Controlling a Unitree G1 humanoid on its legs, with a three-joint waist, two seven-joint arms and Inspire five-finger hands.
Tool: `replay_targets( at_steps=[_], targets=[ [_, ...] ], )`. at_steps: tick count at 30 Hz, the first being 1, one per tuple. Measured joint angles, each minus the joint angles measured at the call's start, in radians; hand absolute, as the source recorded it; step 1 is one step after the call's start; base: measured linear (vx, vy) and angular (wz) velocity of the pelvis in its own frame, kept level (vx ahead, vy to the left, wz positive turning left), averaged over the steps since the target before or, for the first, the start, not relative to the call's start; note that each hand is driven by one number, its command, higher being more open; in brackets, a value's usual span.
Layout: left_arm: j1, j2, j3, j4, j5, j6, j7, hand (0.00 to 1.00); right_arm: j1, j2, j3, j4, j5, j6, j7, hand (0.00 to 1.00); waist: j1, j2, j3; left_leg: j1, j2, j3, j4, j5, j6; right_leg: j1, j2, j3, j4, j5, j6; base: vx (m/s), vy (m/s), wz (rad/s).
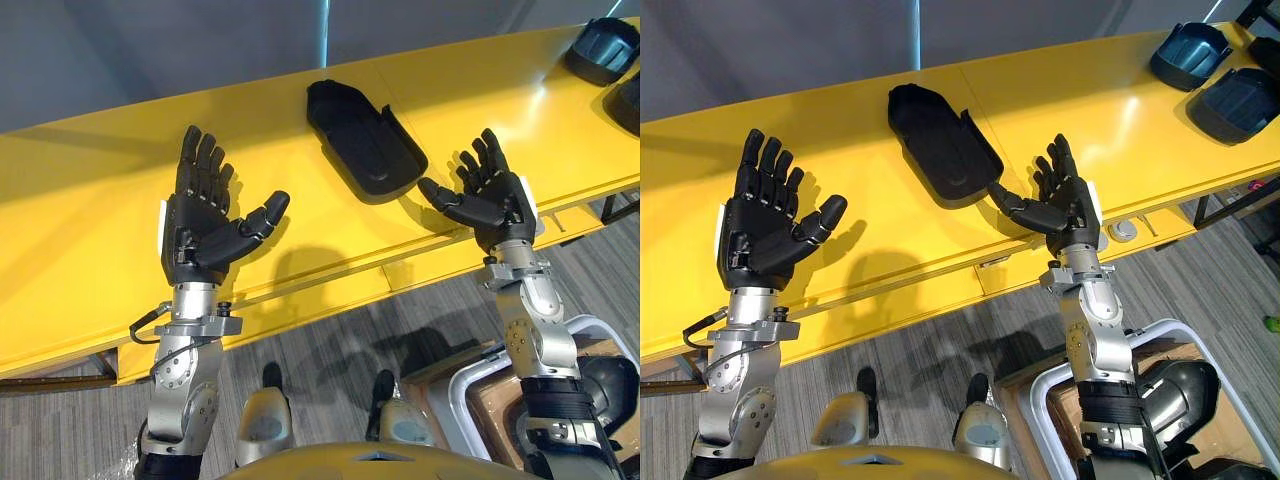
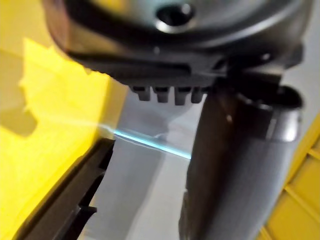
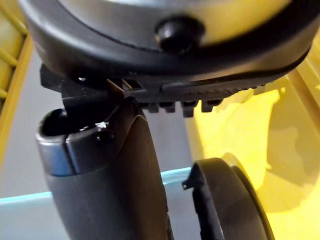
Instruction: Walk over and take three plastic housings, then place them on the shelf
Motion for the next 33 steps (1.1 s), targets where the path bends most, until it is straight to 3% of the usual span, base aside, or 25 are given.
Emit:
replay_targets(
  at_steps=[5, 13, 33],
  targets=[
    [-0.015, 0.001, 0.006, 0.000, 0.000, 0.000, 0.000, 1.00, -0.052, -0.002, 0.013, 0.010, -0.001, 0.000, 0.016, 1.00, 0.005, 0.004, 0.053, -0.024, 0.004, -0.020, 0.070, -0.026, 0.000, -0.030, -0.012, -0.006, 0.105, -0.050, -0.010, -0.05, -0.001, 0.06],
    [-0.013, 0.001, 0.024, 0.000, 0.000, 0.000, -0.011, 1.00, -0.042, -0.001, 0.040, 0.012, -0.003, 0.000, 0.061, 1.00, 0.027, 0.009, 0.075, -0.022, 0.005, -0.040, 0.082, -0.025, -0.002, -0.050, -0.023, -0.011, 0.191, -0.102, -0.024, -0.06, -0.027, 0.05],
    [0.030, -0.001, 0.037, -0.001, 0.000, 0.004, -0.062, 1.00, 0.019, 0.001, 0.037, 0.003, -0.001, 0.000, 0.140, 1.00, 0.026, 0.009, 0.073, 0.025, 0.003, -0.041, 0.043, -0.009, -0.006, -0.013, -0.023, -0.023, 0.181, -0.102, -0.018, -0.01, -0.004, 0.01]
  ],
)
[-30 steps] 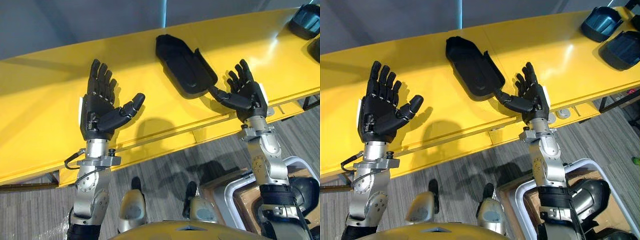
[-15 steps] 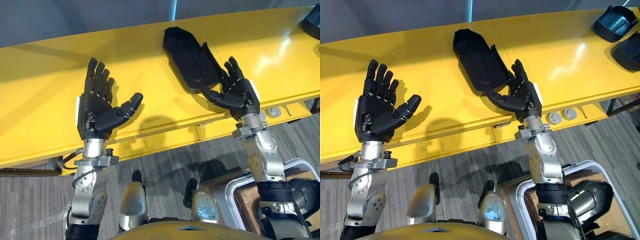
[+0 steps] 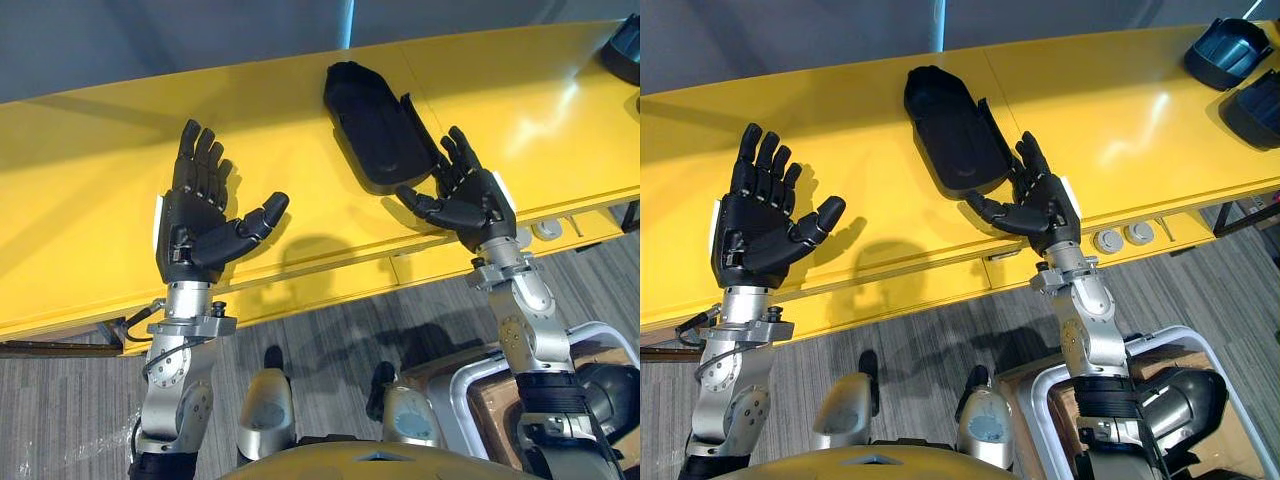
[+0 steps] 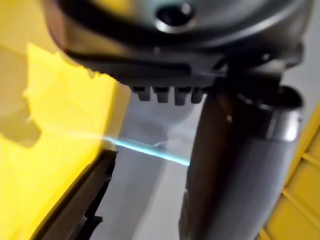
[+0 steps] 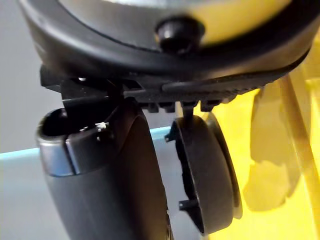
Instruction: Walk over and take three plastic housings, then place them on the shelf
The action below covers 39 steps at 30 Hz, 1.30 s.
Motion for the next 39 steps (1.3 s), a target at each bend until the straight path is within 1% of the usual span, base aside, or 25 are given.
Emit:
replay_targets(
  at_steps=[5, 11, 16, 20, 25, 31, 35, 37, 39],
  targets=[
    [0.012, 0.000, -0.001, 0.000, 0.000, 0.017, -0.010, 1.00, 0.003, 0.001, 0.000, 0.000, 0.000, 0.005, 0.013, 1.00, 0.000, 0.000, -0.004, 0.001, 0.000, 0.000, 0.000, 0.000, 0.000, 0.002, 0.001, 0.000, -0.001, 0.001, 0.001, 0.00, 0.000, 0.00],
    [0.013, 0.000, -0.002, 0.000, 0.000, 0.017, -0.017, 1.00, 0.019, 0.001, 0.001, -0.002, 0.000, 0.014, 0.029, 1.00, 0.000, 0.002, -0.016, 0.006, 0.000, -0.003, -0.005, 0.002, 0.000, 0.009, 0.001, -0.004, -0.005, 0.001, 0.001, 0.00, -0.002, 0.01],
    [0.024, 0.000, -0.005, 0.004, 0.000, 0.017, -0.017, 1.00, 0.043, 0.001, 0.021, -0.007, 0.000, 0.027, 0.030, 1.00, 0.000, 0.003, -0.042, 0.025, -0.001, -0.005, -0.033, 0.014, -0.002, 0.026, 0.003, -0.011, -0.019, 0.003, 0.003, 0.00, -0.009, 0.02],
    [0.042, 0.000, -0.031, 0.013, 0.001, 0.018, -0.018, 1.00, 0.059, 0.002, 0.040, -0.007, 0.000, 0.030, 0.036, 1.00, 0.000, 0.012, -0.064, 0.025, -0.001, -0.005, -0.035, 0.015, -0.003, 0.026, 0.004, -0.011, -0.020, 0.003, 0.003, 0.00, 0.000, 0.00],
    [0.044, 0.000, -0.031, 0.014, 0.001, 0.036, -0.018, 1.00, 0.067, 0.002, 0.046, -0.007, -0.001, 0.039, 0.048, 1.00, 0.001, 0.014, -0.066, 0.037, -0.001, -0.006, -0.043, 0.020, -0.003, 0.035, 0.004, -0.011, -0.019, 0.003, 0.003, 0.00, 0.000, 0.00],
    [0.045, -0.001, -0.031, 0.014, 0.001, 0.036, -0.018, 1.00, 0.075, 0.002, 0.059, -0.007, -0.002, 0.039, 0.044, 1.00, 0.000, 0.014, -0.077, 0.040, -0.001, -0.007, -0.054, 0.025, -0.004, 0.034, 0.004, -0.014, -0.020, 0.003, 0.003, 0.00, 0.000, 0.00],
    [0.051, -0.001, -0.031, 0.014, 0.001, 0.036, -0.019, 1.00, 0.080, 0.005, 0.064, -0.007, -0.002, 0.037, 0.008, 1.00, 0.000, 0.013, -0.087, 0.040, -0.002, -0.006, -0.058, 0.027, -0.004, 0.034, 0.004, -0.014, -0.023, 0.003, 0.003, 0.00, 0.000, 0.00],
    [0.061, -0.003, -0.033, 0.014, 0.001, 0.036, -0.019, 1.00, 0.093, 0.018, 0.066, -0.009, -0.005, 0.012, -0.023, 1.00, 0.000, 0.013, -0.101, 0.042, -0.003, -0.006, -0.074, 0.033, -0.005, 0.035, 0.006, -0.014, -0.036, 0.005, 0.005, 0.00, 0.000, 0.00],
    [0.086, -0.006, -0.033, 0.014, 0.001, 0.035, -0.019, 1.00, 0.126, 0.072, 0.051, -0.054, -0.013, -0.016, -0.073, 1.00, 0.001, 0.014, -0.119, 0.059, -0.004, 0.002, -0.107, 0.045, -0.005, 0.039, 0.007, -0.013, -0.054, 0.007, 0.009, 0.04, -0.012, -0.03]
  ],
)
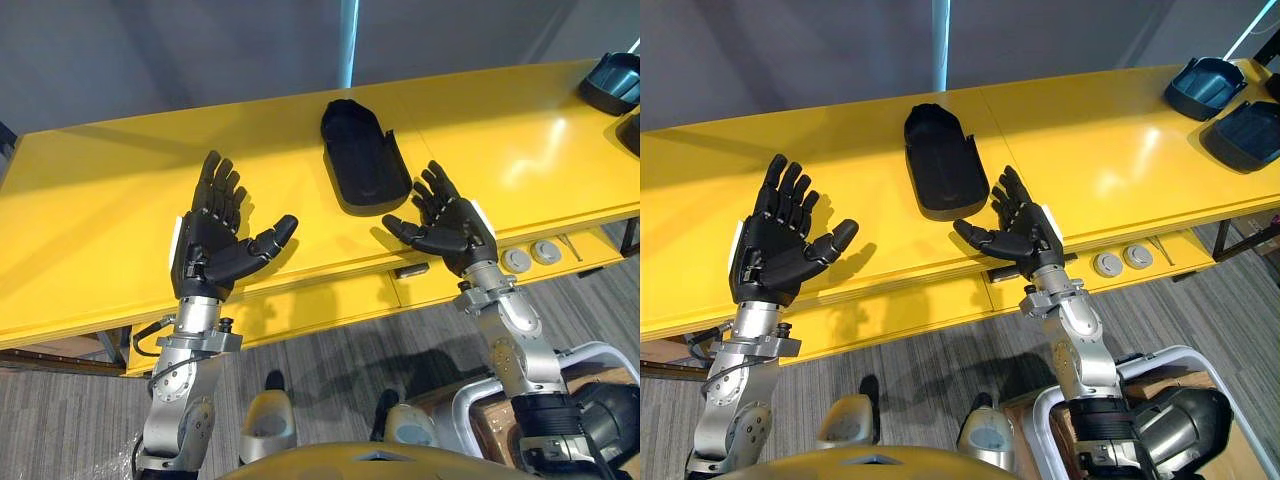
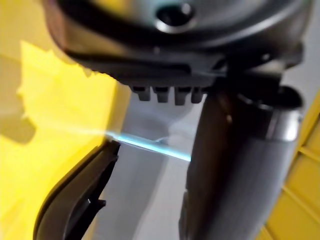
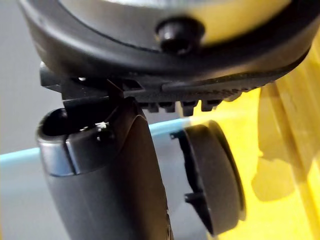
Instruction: Walk over and take three plastic housings, then place them on the shelf
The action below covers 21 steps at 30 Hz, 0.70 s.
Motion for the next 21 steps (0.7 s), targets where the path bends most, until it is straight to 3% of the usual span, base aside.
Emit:
replay_targets(
  at_steps=[4, 7, 9, 17, 21],
  targets=[
    [0.025, -0.025, 0.001, -0.004, 0.003, -0.005, 0.000, 1.00, 0.067, 0.070, -0.049, -0.168, -0.008, -0.066, -0.066, 1.00, -0.002, 0.009, -0.031, 0.010, -0.002, 0.021, -0.034, 0.007, 0.001, 0.008, 0.007, 0.007, -0.052, 0.026, 0.006, 0.08, 0.008, -0.10],
    [0.037, -0.049, 0.002, -0.004, -0.001, -0.007, -0.002, 1.00, 0.108, 0.139, -0.098, -0.263, -0.038, -0.149, -0.135, 1.00, -0.018, -0.004, -0.068, 0.036, -0.007, 0.044, -0.059, 0.005, 0.002, 0.028, 0.009, 0.021, -0.095, 0.041, 0.013, 0.07, 0.020, -0.14],
    [0.037, -0.054, 0.002, -0.009, -0.003, -0.011, -0.008, 1.00, 0.135, 0.166, -0.103, -0.283, -0.054, -0.170, -0.163, 1.00, -0.029, -0.009, -0.089, 0.044, -0.010, 0.054, -0.071, 0.004, 0.004, 0.030, 0.009, 0.030, -0.109, 0.047, 0.012, 0.09, 0.024, -0.19],
    [0.028, -0.086, -0.098, -0.100, -0.085, -0.028, -0.093, 1.00, 0.354, 0.274, -0.062, -0.297, -0.089, -0.165, -0.334, 1.00, -0.062, -0.007, -0.115, 0.121, -0.013, 0.192, -0.123, -0.011, 0.006, 0.029, 0.018, 0.150, -0.188, 0.098, 0.021, 0.03, 0.028, -0.45],
    [-0.023, -0.076, -0.170, -0.092, -0.069, -0.027, -0.076, 1.00, 0.452, 0.277, -0.092, -0.297, -0.187, -0.160, -0.424, 1.00, -0.117, -0.007, -0.124, 0.157, -0.010, 0.320, -0.115, -0.045, 0.002, -0.011, 0.034, 0.280, -0.211, 0.130, 0.025, -0.01, 0.040, -0.89]
  ],
)
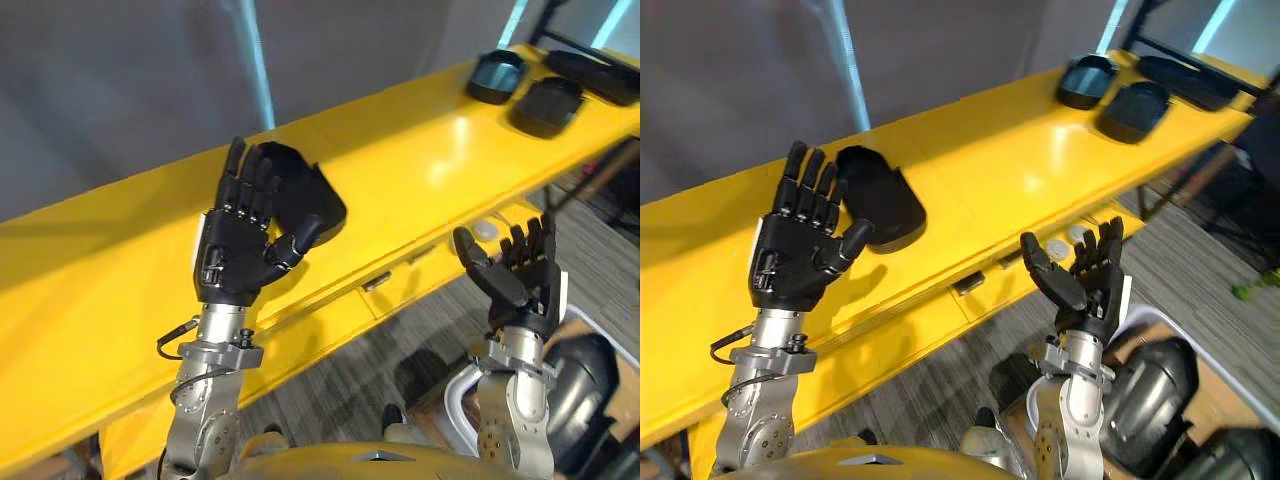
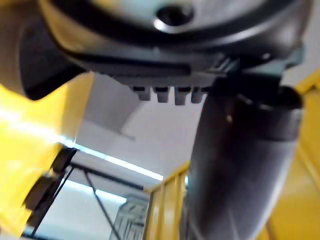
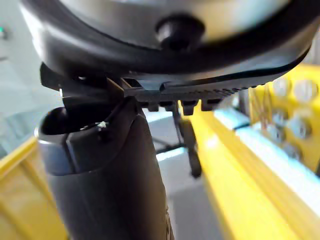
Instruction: Walk over and take three plastic housings, then place them on the shelf
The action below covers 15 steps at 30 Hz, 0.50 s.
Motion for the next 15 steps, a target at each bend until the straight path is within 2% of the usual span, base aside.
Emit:
replay_targets(
  at_steps=[1, 4, 8, 12, 15],
  targets=[
    [-0.020, 0.004, -0.012, 0.007, 0.010, 0.000, 0.003, 1.00, 0.014, 0.000, -0.015, 0.000, -0.013, 0.000, -0.009, 1.00, -0.009, 0.000, -0.001, 0.002, 0.000, 0.020, 0.003, -0.006, 0.000, -0.009, 0.001, 0.017, -0.001, 0.004, 0.002, -0.01, 0.036, -0.91],
    [-0.103, 0.032, -0.035, 0.049, 0.029, 0.011, 0.039, 1.00, 0.082, -0.004, -0.090, -0.001, -0.016, 0.000, -0.025, 1.00, -0.071, 0.001, -0.005, 0.021, 0.005, 0.119, 0.039, -0.047, -0.005, -0.038, 0.015, 0.120, -0.013, 0.026, 0.008, -0.01, 0.032, -0.98],
    [-0.155, 0.057, -0.058, 0.128, 0.030, 0.021, 0.107, 1.00, 0.170, -0.005, -0.125, -0.001, -0.018, -0.001, -0.023, 1.00, -0.129, 0.005, -0.010, 0.045, 0.038, 0.238, 0.107, -0.109, -0.022, -0.065, 0.053, 0.231, -0.017, 0.041, 0.010, 0.01, 0.007, -0.86],
    [-0.174, 0.059, -0.116, 0.183, 0.030, 0.032, 0.160, 1.00, 0.226, -0.005, -0.135, -0.001, -0.014, -0.021, 0.007, 1.00, -0.177, 0.006, -0.010, 0.068, 0.057, 0.278, 0.120, -0.125, -0.032, -0.063, 0.074, 0.261, -0.019, 0.042, 0.011, 0.00, -0.021, -0.34],
    [-0.178, 0.059, -0.164, 0.183, 0.065, 0.033, 0.171, 1.00, 0.230, -0.005, -0.125, -0.001, -0.005, -0.027, 0.048, 1.00, -0.185, 0.009, -0.012, 0.058, 0.062, 0.262, 0.122, -0.128, -0.030, -0.058, 0.072, 0.248, -0.029, 0.042, 0.011, -0.02, -0.010, 0.10]
  ],
)
